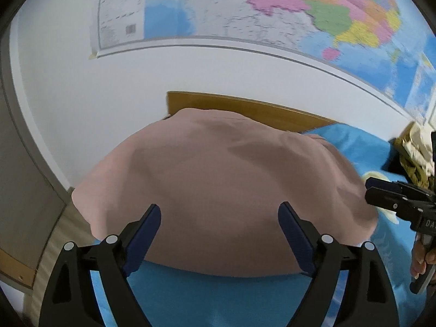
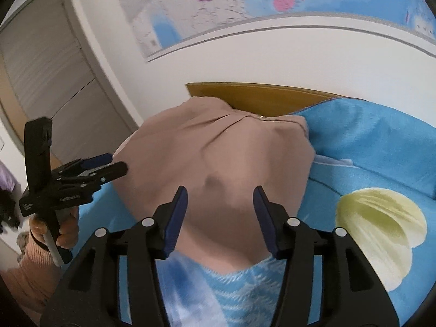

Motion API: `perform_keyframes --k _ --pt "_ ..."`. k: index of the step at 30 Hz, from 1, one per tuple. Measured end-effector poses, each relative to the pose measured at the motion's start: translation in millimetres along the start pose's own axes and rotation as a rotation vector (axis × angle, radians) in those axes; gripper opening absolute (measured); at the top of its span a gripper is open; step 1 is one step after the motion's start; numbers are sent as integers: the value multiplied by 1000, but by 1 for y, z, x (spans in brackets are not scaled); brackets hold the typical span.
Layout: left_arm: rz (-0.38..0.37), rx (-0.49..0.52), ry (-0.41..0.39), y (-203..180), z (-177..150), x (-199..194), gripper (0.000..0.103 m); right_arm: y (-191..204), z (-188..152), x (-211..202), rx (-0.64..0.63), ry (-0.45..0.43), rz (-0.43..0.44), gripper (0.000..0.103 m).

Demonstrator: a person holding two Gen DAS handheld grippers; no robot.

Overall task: Fold large clothes
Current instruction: 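Lower the folded jacket onto the sheet and open both tools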

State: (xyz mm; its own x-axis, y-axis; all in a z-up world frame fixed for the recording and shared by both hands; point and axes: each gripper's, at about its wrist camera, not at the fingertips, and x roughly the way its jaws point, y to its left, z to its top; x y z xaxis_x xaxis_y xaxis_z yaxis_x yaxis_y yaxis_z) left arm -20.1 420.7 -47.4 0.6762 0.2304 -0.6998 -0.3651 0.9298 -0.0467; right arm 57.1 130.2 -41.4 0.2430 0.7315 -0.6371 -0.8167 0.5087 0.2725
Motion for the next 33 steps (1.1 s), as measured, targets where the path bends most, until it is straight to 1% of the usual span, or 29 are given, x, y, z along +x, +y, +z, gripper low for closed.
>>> perform_keyframes --k 1,3,5,7,10,13,15,16,18,20,21,22,25,27,28,30,31,33 --pt "-8 7 5 -5 -2 0 85 4 -3 2 -20 6 -2 50" --pt "-26 4 19 -11 -5 1 85 9 -10 9 -43 46 14 51" --pt "-50 1 37 -16 -9 7 85 12 -17 16 -59 69 -5 51" --pt "-23 21 54 -22 -13 14 85 12 -23 25 -60 96 -11 52" --pt "-3 23 97 -25 -20 26 85 11 -26 26 -59 105 -5 54" --pt "1 21 91 -24 -22 23 85 10 -24 16 -55 95 5 53" --pt "-9 9 73 -24 -22 17 85 6 -20 4 -31 49 9 53" --pt "-19 7 61 -24 -22 14 85 4 -16 0 -26 25 -1 53" --pt "-33 4 42 -26 -20 10 85 -1 -10 0 -3 20 -16 54" --pt "-18 -4 41 -25 -15 12 85 -7 -3 6 23 18 -38 53" --pt "-17 -12 47 -23 -12 16 85 -8 2 12 23 24 -41 53" --pt "-34 -17 59 -23 -9 22 85 -9 6 21 19 42 -49 53" --pt "-22 -19 87 -25 -8 33 87 -17 8 43 34 106 -75 53" --pt "-4 -3 101 -29 -10 37 88 -18 6 47 35 117 -86 52" --pt "1 5 100 -31 -10 36 88 -17 7 45 29 112 -86 53" --pt "-3 28 84 -34 -9 29 88 -12 14 35 6 72 -84 52" --pt "-9 32 72 -35 -6 26 88 -10 20 29 -5 44 -75 52" --pt "-19 28 52 -35 2 24 88 -4 36 30 -33 19 -79 52"
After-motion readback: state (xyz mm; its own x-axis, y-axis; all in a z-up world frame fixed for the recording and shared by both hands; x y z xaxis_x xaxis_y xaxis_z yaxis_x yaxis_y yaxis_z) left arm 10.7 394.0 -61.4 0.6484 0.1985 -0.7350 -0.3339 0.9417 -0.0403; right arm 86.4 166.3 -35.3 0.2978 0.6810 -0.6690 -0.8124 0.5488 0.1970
